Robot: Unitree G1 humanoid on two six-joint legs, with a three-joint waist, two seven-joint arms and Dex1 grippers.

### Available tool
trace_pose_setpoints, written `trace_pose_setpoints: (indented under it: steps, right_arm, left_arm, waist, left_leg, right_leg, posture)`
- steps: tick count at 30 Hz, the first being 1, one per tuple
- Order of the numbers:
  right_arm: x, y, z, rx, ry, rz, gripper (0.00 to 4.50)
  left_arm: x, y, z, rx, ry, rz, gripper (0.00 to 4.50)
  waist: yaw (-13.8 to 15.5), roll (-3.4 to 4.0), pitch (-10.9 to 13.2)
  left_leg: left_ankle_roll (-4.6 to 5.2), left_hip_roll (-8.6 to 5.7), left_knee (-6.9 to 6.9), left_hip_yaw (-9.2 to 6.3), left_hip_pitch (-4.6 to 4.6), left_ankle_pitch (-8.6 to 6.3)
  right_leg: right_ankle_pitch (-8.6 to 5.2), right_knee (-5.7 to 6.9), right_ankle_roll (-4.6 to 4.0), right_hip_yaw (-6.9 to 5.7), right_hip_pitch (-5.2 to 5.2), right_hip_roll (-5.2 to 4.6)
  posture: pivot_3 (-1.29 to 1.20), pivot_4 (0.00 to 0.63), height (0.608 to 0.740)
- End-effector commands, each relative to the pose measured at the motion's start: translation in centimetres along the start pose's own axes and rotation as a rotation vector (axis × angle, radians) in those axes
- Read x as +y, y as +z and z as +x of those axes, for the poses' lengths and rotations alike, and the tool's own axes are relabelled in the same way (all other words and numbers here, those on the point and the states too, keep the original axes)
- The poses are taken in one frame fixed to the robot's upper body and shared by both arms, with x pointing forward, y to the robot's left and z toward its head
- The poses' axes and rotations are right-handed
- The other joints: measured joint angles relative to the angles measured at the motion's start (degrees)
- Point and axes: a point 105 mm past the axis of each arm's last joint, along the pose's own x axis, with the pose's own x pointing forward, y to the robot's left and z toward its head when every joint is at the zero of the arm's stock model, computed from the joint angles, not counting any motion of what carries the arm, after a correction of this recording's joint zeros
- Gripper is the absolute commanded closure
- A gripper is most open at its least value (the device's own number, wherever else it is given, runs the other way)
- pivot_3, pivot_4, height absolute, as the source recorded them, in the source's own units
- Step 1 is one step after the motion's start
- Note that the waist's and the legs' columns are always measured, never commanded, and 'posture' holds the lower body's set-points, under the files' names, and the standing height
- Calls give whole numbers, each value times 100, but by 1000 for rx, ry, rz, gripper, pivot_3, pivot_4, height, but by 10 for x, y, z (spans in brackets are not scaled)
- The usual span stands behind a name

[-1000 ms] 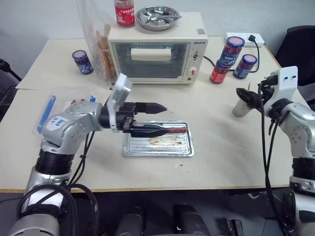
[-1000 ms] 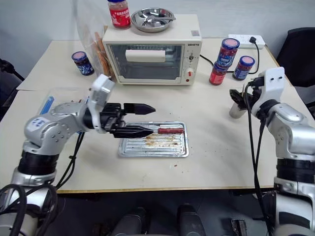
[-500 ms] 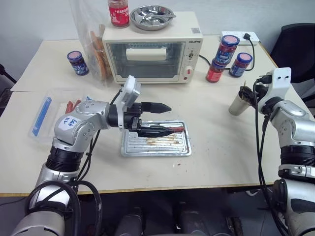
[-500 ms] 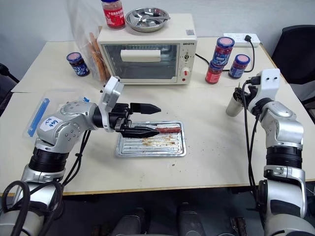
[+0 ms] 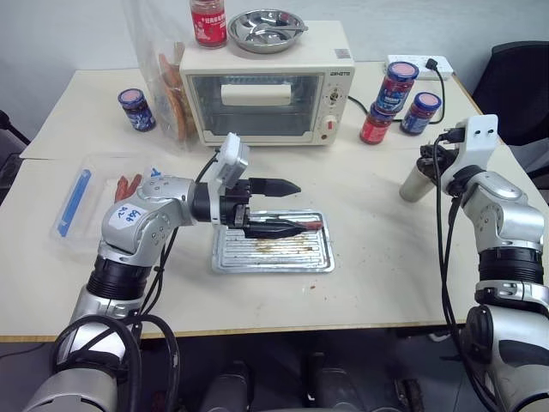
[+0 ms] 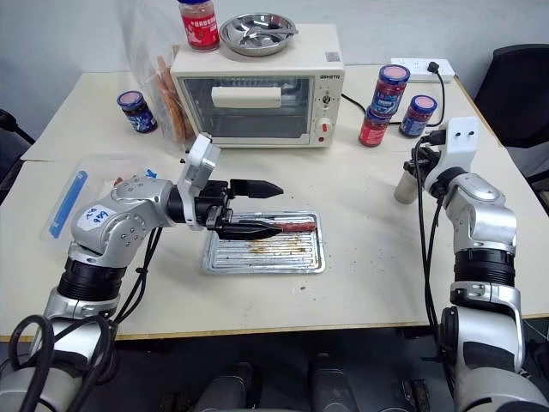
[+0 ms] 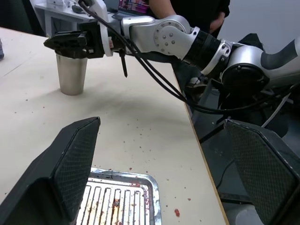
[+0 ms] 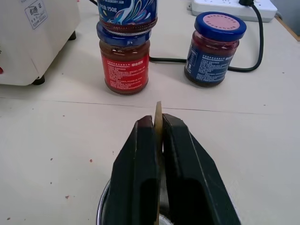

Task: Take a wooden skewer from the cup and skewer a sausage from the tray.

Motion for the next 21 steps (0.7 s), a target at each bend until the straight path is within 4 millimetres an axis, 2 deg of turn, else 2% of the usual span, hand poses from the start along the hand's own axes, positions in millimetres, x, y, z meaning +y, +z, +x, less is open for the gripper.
trace_pose_setpoints:
  steps: [1, 5, 8, 11, 14, 17, 21]
  right_arm:
    - [-3, 28, -10, -97, -18, -57, 4209]
    - [3, 56, -22, -167, -10, -98, 4209]
    - [16, 72, -32, -201, 27, -111, 4209]
    - [19, 70, -34, -180, 41, -91, 4209]
    - [13, 55, -28, -139, 11, -79, 4209]
    - [6, 48, -24, -124, -19, -51, 3718]
    - [4, 42, -20, -107, -31, -72, 2681]
  left_arm:
    - [2, 7, -6, -21, 39, 51, 0]
    - [6, 2, -18, -17, 118, 59, 0]
    - [7, 0, -29, -24, 169, 52, 0]
    - [7, 0, -33, -30, 187, 43, 0]
    - [8, 0, -33, -32, 200, 44, 0]
    - [9, 1, -31, -32, 202, 51, 0]
    - [10, 3, -30, -34, 202, 57, 0]
  waist:
    - [0, 0, 0]
    - [-15, 1, 0]
    - [-11, 1, 0]
    - [11, 1, 0]
    - [42, 1, 0]
    - [32, 1, 0]
    - [10, 1, 0]
  left_leg:
    - [0, 0, 0, 0, 0, 0]
    - [-1, 1, -1, 1, 0, 0]
    - [-2, 2, -1, 0, 0, 1]
    - [-2, 2, 2, -4, -1, 1]
    - [-1, -5, 5, -10, 0, 1]
    - [4, -15, 6, -11, -1, 2]
    - [4, -13, 1, -10, -1, 2]
  right_leg:
    - [0, 0, 0, 0, 0, 0]
    - [0, 2, 0, 0, -2, 1]
    - [0, 3, 0, 2, -4, 1]
    - [0, 0, 0, 3, -2, 0]
    - [0, -5, 0, 0, 3, -7]
    - [0, -3, 0, 0, 3, -15]
    - [0, 3, 0, -1, 0, -12]
  posture:
    - [0, 150, 740]
    - [0, 150, 740]
    - [0, 150, 740]
    - [0, 150, 740]
    - [0, 150, 740]
    - [0, 150, 740]
    - [0, 150, 740]
